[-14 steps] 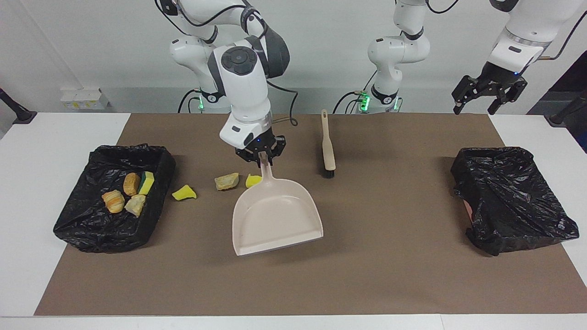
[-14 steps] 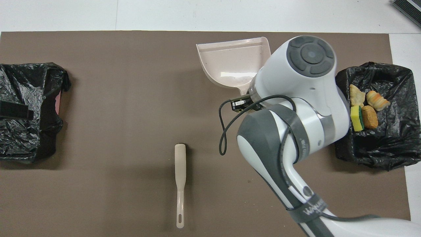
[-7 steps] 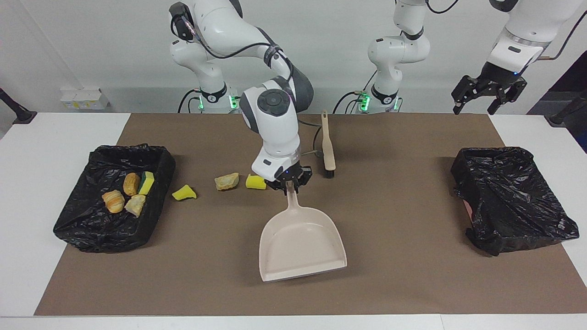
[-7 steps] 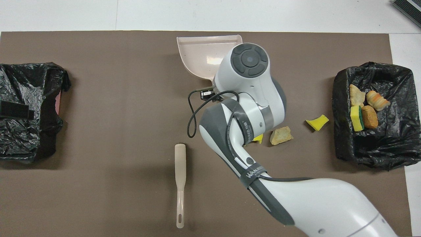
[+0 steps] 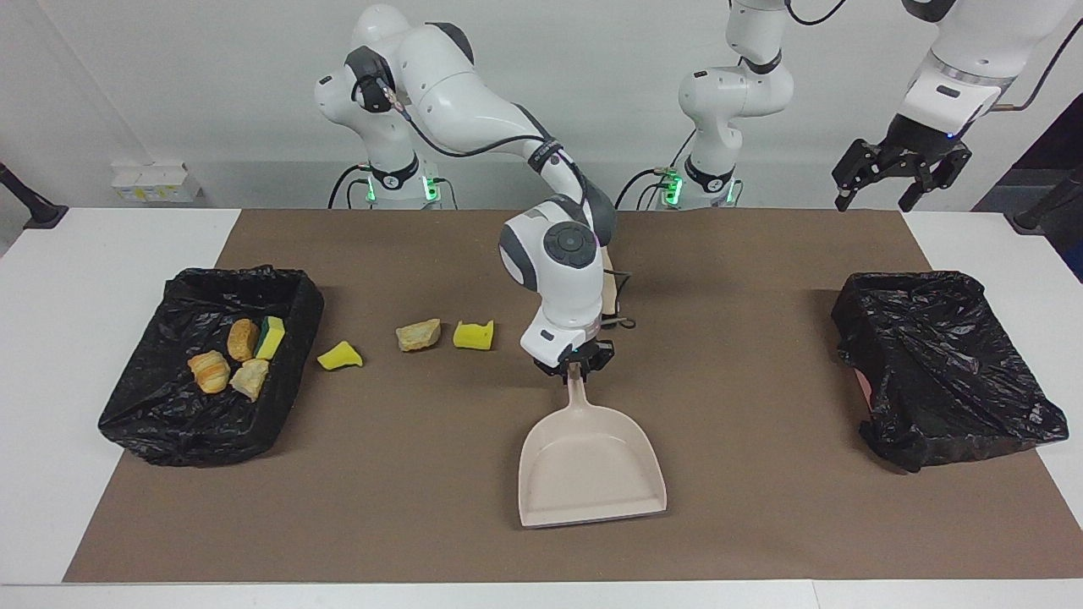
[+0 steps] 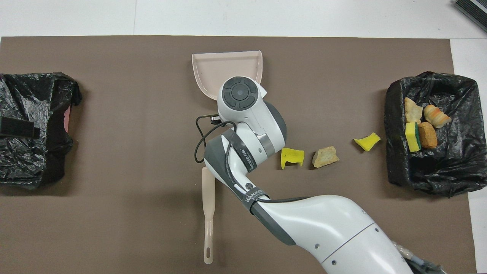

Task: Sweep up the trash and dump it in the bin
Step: 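Bring the empty dustpan back to the table center with the right gripper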

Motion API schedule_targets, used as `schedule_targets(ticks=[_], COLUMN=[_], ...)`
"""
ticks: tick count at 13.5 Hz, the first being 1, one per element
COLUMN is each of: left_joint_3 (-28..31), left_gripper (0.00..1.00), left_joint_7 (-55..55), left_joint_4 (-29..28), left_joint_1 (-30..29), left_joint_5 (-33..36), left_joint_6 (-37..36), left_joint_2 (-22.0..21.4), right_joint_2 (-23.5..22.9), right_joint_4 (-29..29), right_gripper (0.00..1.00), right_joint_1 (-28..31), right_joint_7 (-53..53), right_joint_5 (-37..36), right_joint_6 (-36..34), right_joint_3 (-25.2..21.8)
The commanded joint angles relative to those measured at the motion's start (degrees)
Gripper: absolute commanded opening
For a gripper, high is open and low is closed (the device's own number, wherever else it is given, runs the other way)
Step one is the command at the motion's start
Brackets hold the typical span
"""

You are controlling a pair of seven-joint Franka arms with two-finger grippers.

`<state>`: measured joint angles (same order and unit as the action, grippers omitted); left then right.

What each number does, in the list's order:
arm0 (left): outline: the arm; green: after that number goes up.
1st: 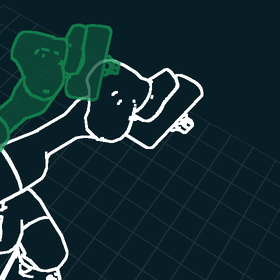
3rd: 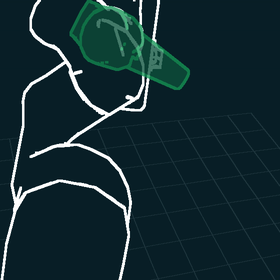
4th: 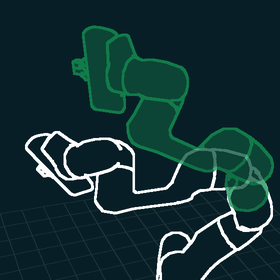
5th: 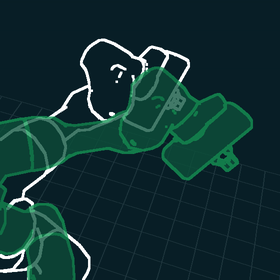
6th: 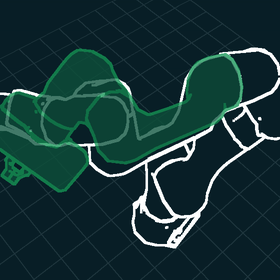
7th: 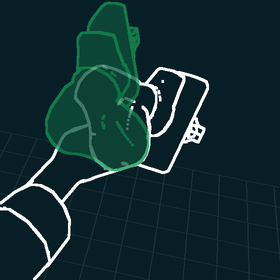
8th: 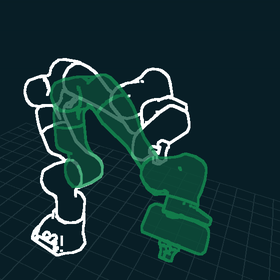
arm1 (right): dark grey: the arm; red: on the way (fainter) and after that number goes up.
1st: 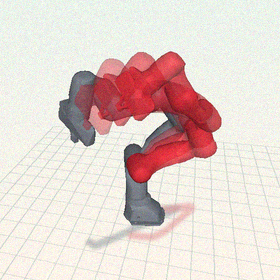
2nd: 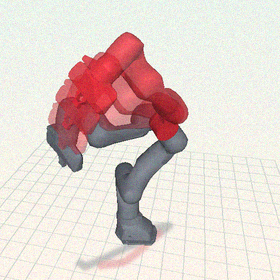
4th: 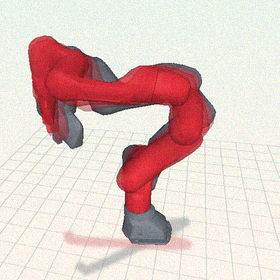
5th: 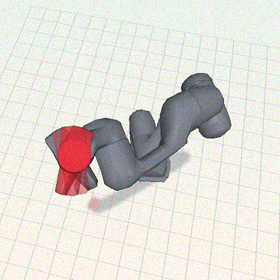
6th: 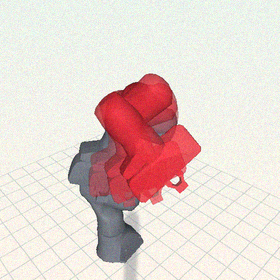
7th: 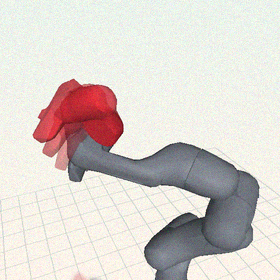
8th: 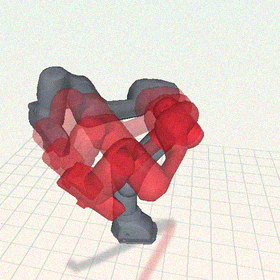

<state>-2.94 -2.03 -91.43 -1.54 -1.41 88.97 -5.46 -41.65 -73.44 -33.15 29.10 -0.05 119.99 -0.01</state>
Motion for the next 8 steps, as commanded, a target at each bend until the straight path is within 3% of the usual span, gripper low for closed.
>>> schedule_targets(ticks=[1, 8], left_joint_3=[0.13, 0.13], left_gripper=[1.0, 1.0], left_joint_7=[-0.34, -0.08], left_joint_4=[0.29, 0.38], left_joint_1=[0.31, 0.31], left_joint_5=[0.0, 0.0], left_joint_6=[-1.16, -1.08], left_joint_2=[-0.34, -0.34], right_joint_2=[-0.8, 6.04], right_joint_4=[1.03, -2.05], right_gripper=[1.0, 1.0], right_joint_1=[2.03, 3.44], right_joint_7=[0.18, 0.26], right_joint_5=[-1.27, -1.0], right_joint_6=[1.91, 0.52], right_joint_3=[0.27, 0.09])
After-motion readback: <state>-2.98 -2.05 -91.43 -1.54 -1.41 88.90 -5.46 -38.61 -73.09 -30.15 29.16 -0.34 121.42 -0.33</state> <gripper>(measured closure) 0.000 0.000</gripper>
